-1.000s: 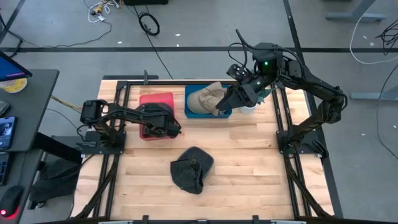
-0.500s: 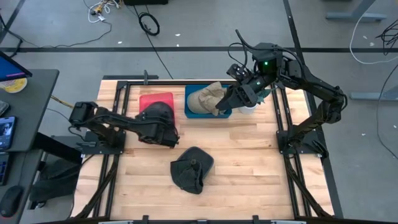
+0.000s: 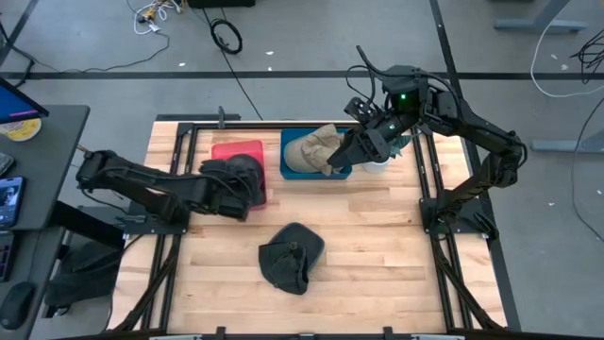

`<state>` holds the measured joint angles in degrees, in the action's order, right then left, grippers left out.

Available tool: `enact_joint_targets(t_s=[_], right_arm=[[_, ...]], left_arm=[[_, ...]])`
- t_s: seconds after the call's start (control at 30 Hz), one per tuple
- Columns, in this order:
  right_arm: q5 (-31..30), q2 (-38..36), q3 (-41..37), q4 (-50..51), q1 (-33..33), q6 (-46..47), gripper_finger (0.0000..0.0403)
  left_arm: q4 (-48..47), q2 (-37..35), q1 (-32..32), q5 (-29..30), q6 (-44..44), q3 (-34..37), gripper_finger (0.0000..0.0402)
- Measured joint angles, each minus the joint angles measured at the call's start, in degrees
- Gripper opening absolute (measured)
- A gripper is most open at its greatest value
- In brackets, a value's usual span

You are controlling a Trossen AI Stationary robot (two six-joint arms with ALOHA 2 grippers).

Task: Pick & Place hat
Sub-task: Put the black cap into the red bin

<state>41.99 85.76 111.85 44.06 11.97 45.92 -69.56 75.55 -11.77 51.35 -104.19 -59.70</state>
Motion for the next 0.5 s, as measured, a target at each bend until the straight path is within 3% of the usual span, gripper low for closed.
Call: enact_joint_targets(t_s=[0.13,0.27,0.5], right_arm=[[0.0,0.0,0.0,0.3,0.0,-0.9,0.0272],[-1.1,0.0,0.0,2.6,0.0,-3.0,0.0272],[-8.6,0.0,0.0,11.5,-1.8,-9.2,0.0272]], left_arm=[[1.9,-5.2,-0.1,-2.0,7.9,0.0,0.0355],[5.9,-10.0,-0.1,-7.9,18.7,0.0,0.0355],[18.7,-13.5,-0.2,-25.4,33.3,0.0,0.0355]])
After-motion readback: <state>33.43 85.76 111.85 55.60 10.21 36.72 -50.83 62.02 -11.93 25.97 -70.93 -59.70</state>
